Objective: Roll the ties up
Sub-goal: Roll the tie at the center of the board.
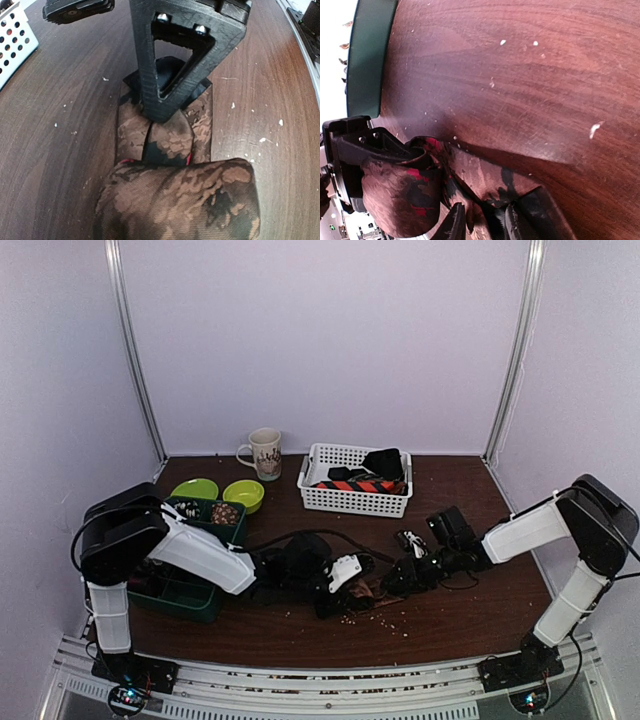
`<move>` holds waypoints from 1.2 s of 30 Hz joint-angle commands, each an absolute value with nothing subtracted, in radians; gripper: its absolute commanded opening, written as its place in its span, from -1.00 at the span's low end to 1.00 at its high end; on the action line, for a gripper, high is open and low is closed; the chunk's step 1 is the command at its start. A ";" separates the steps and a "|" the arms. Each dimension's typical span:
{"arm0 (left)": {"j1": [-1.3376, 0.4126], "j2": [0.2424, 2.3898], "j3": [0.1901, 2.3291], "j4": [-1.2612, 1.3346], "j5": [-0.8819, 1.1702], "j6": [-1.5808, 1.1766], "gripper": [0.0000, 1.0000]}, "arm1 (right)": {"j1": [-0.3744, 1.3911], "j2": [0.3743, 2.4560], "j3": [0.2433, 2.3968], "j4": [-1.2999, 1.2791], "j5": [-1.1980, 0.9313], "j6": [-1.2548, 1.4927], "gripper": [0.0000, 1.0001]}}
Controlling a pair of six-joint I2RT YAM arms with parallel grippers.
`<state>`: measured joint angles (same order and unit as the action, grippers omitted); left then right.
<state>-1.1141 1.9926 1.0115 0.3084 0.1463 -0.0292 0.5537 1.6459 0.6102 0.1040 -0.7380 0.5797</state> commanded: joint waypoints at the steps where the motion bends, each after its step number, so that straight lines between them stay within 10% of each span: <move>1: -1.106 1.953 0.974 0.276 0.122 -0.073 -0.61 | 0.549 1.685 0.555 0.017 -0.661 0.563 -0.44; 36: -1.101 1.946 0.925 0.137 0.095 0.021 -0.26 | 0.549 1.712 0.612 -0.145 -0.524 0.442 -0.51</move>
<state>-1.1133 1.9633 0.9764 0.2977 0.0895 -0.0078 0.5552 1.6520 0.6479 0.0151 -0.7059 0.4656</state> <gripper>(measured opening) 0.356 0.245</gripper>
